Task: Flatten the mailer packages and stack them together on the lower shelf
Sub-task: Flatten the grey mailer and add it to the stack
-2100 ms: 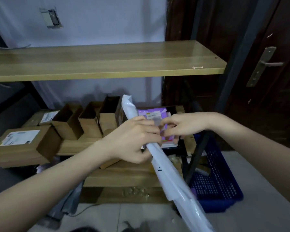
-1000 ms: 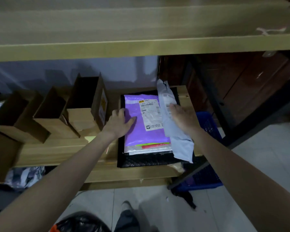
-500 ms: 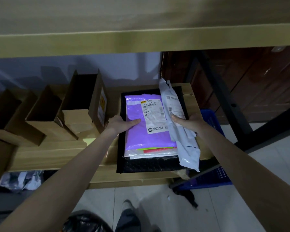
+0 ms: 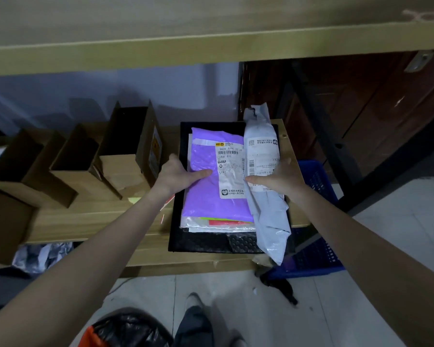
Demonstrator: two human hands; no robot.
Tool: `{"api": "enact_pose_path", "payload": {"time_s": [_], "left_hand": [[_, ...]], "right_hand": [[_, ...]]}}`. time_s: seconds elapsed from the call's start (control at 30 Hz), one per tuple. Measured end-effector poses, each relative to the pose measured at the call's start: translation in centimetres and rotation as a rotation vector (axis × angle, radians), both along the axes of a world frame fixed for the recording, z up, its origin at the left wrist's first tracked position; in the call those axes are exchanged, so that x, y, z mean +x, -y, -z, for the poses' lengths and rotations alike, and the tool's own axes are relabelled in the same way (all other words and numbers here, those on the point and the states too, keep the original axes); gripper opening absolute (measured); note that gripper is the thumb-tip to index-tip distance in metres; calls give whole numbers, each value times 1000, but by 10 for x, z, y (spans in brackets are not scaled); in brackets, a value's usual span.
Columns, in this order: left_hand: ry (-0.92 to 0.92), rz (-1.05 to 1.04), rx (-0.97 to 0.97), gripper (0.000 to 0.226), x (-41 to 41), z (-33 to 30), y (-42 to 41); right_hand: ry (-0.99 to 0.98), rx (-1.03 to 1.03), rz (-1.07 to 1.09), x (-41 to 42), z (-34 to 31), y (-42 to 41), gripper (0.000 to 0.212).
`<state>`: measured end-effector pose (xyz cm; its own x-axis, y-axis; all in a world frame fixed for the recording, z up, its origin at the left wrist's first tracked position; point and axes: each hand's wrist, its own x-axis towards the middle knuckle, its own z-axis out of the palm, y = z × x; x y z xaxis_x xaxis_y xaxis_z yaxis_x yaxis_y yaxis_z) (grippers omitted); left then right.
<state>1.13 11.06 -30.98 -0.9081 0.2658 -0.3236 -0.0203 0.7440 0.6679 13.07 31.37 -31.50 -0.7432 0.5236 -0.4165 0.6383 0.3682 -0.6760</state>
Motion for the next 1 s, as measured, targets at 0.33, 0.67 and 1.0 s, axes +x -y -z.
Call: {"api": "enact_pose_path", "payload": {"time_s": [0.33, 0.67, 1.0], "left_hand": [[-160, 58, 36, 82, 42, -40, 33], [-232, 131, 69, 83, 50, -84, 53], [-285, 57, 8, 75, 78, -101, 66]], "right_hand": [[-52, 191, -66, 45, -53, 25, 91], [-81, 306, -107, 57, -102, 39, 81], [-146, 363, -187, 69, -120, 47, 84]]}}
